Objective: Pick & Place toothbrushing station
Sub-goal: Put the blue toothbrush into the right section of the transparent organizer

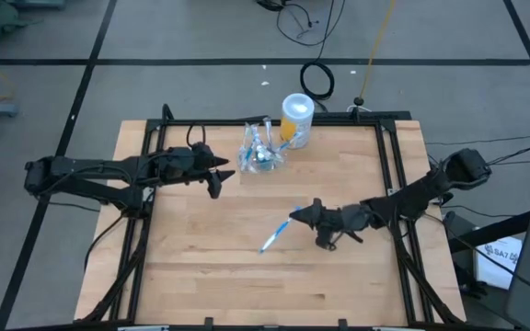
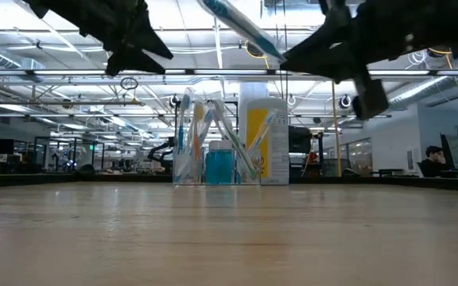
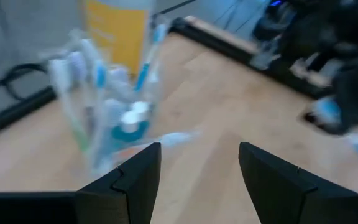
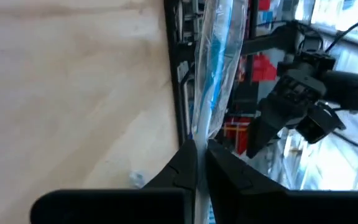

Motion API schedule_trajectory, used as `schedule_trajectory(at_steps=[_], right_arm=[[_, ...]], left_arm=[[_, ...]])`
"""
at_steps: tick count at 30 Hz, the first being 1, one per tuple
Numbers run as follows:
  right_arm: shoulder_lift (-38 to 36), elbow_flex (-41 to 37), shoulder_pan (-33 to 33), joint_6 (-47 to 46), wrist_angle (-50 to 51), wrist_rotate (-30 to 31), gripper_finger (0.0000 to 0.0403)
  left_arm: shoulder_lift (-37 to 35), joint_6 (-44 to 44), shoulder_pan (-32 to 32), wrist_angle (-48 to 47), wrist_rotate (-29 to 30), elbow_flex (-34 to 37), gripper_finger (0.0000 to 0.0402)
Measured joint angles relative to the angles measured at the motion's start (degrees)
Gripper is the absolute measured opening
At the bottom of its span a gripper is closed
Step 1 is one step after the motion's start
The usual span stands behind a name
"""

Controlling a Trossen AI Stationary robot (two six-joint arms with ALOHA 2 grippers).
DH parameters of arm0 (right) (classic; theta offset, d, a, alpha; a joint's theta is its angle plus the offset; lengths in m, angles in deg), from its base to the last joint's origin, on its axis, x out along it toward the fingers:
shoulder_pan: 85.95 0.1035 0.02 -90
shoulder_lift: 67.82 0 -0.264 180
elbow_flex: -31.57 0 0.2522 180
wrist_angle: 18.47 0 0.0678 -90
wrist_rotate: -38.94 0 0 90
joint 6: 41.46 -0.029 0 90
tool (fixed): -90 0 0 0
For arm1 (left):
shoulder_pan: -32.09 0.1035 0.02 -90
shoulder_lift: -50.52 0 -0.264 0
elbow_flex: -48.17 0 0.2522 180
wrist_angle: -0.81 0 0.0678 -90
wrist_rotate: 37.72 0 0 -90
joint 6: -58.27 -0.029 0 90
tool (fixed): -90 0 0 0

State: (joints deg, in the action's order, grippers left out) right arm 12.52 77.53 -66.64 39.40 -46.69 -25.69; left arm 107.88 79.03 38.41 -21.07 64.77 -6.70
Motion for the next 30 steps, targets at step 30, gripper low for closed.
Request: schedule_trajectory(at_steps=[30], right_arm=[[-0.04, 0.0, -10.62, 6.2, -5.74, -15.0, 0.0012]], left_arm=[[28.07, 25.03, -6.48, 42.16, -20.45, -0.04, 0.0223]])
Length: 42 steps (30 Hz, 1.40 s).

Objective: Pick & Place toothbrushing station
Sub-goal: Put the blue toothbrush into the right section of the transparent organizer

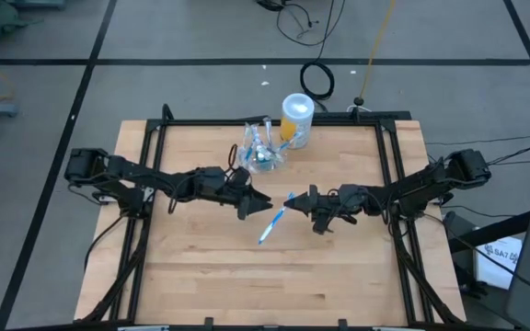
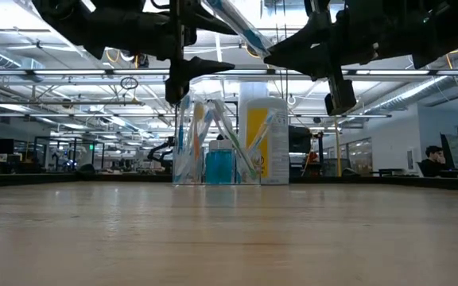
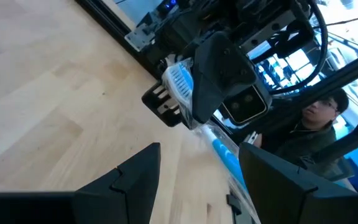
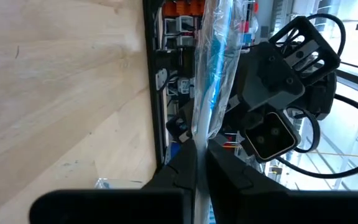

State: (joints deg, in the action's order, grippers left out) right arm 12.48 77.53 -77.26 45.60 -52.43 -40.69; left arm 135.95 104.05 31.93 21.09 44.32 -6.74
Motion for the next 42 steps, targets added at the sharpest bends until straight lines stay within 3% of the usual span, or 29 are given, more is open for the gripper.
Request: schedule_trajectory(at_steps=[16, 25, 34, 42], right_arm=[[0.0, 0.0, -0.63, 0.34, -0.83, 0.28, 0.0013], [0.0, 0.0, -2.27, 0.43, -1.34, 0.34, 0.0014], [0.0, 0.0, -2.29, -0.76, -1.34, 0.28, 0.0015], [0.0, 0.0, -2.27, -0.85, -0.34, 0.26, 0.0015]], left_arm=[[0.0, -0.62, -3.87, 0.15, 0.04, 0.0, 0.0223], [0.0, -0.33, -5.97, 0.4, 4.84, 0.02, 0.0223], [1.08, -0.82, -6.25, 0.52, 5.53, -1.35, 0.0223], [7.64, -1.48, -5.62, -1.41, -2.71, -7.77, 0.0223]])
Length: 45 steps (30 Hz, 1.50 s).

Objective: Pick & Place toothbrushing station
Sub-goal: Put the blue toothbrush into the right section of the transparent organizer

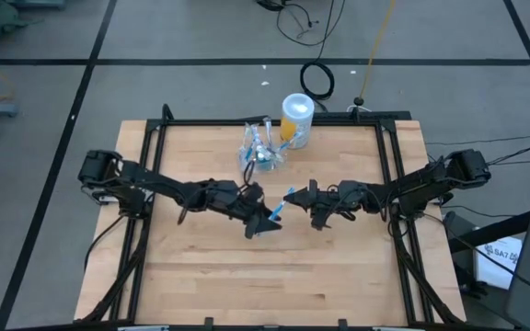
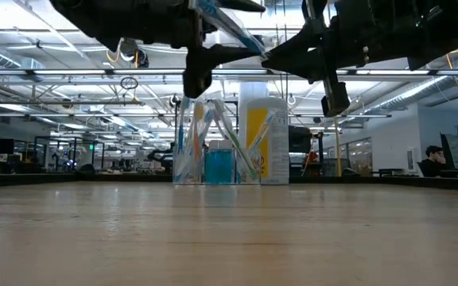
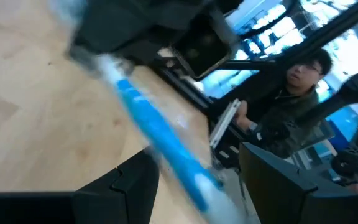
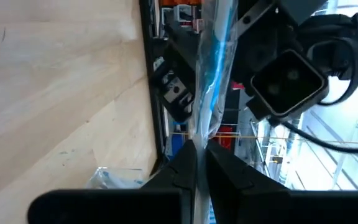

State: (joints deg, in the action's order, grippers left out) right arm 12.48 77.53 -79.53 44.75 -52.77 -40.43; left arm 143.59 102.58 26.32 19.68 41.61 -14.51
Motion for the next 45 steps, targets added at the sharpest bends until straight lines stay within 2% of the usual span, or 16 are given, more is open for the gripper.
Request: schedule_trajectory(at_steps=[10, 19, 24, 33, 41, 45], right_arm=[[0.0, 0.0, 0.76, 0.43, 0.09, 0.0, 0.0015], [0.0, 0.0, 0.83, 0.65, -0.08, -0.11, 0.0016], [-0.07, 0.0, 0.83, -0.3, -0.57, -0.17, 0.0031], [-0.09, 0.04, 0.83, -8.19, -3.92, -0.39, 0.0072], [-0.07, 0.04, 2.62, -9.2, -4.16, -0.06, 0.0074], [-0.07, 0.04, 5.8, -9.2, -4.01, 6.28, 0.0073]], left_arm=[[0.14, -1.0, 2.11, -2.43, 0.15, -0.43, 0.0212], [0.14, -1.35, 1.89, -3.07, 0.04, -0.47, 0.0101], [0.19, -1.4, 1.94, -3.53, 0.37, -0.41, 0.0063], [0.21, -2.34, 2.77, -2.97, 0.37, -0.41, 0.0052], [0.21, -4.19, 3.28, -2.93, -0.11, -0.41, 0.003], [-0.08, -6.42, 4.41, -2.53, -2.31, -0.41, 0.0015]])
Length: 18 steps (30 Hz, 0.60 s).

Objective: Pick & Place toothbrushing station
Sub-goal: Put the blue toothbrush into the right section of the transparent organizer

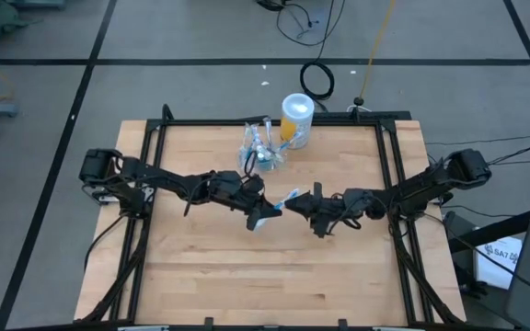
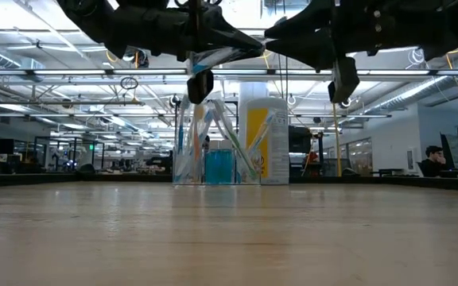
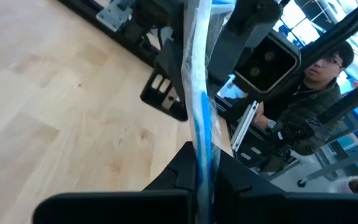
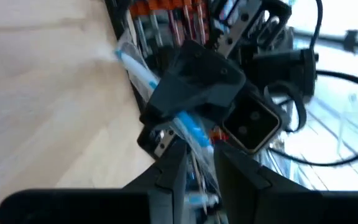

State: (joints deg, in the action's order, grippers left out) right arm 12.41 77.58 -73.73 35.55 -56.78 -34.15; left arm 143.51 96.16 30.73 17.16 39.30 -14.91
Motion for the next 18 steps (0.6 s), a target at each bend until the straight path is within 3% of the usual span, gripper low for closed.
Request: schedule_trajectory(at_steps=[5, 11, 14, 18], right_arm=[[0.02, 0.0, 3.5, 0.18, -0.2, 12.29, 0.0077], [-0.02, -0.02, 4.65, -5.72, -4.34, 14.62, 0.0078], [-2.29, -0.56, 1.81, -15.61, -4.84, 12.25, 0.0077], [-5.74, -3.18, -4.83, -31.04, -4.51, -3.14, 0.0077]], left_arm=[[-0.69, -2.26, 0.93, 0.48, -0.72, -0.04, 0.0029], [-1.36, -4.63, 1.41, 0.58, -0.97, -0.09, 0.0048], [-1.99, -6.61, 1.39, 0.74, -0.93, -0.07, 0.004], [-2.8, -10.28, 1.39, 0.22, -0.73, -0.07, 0.0017]])
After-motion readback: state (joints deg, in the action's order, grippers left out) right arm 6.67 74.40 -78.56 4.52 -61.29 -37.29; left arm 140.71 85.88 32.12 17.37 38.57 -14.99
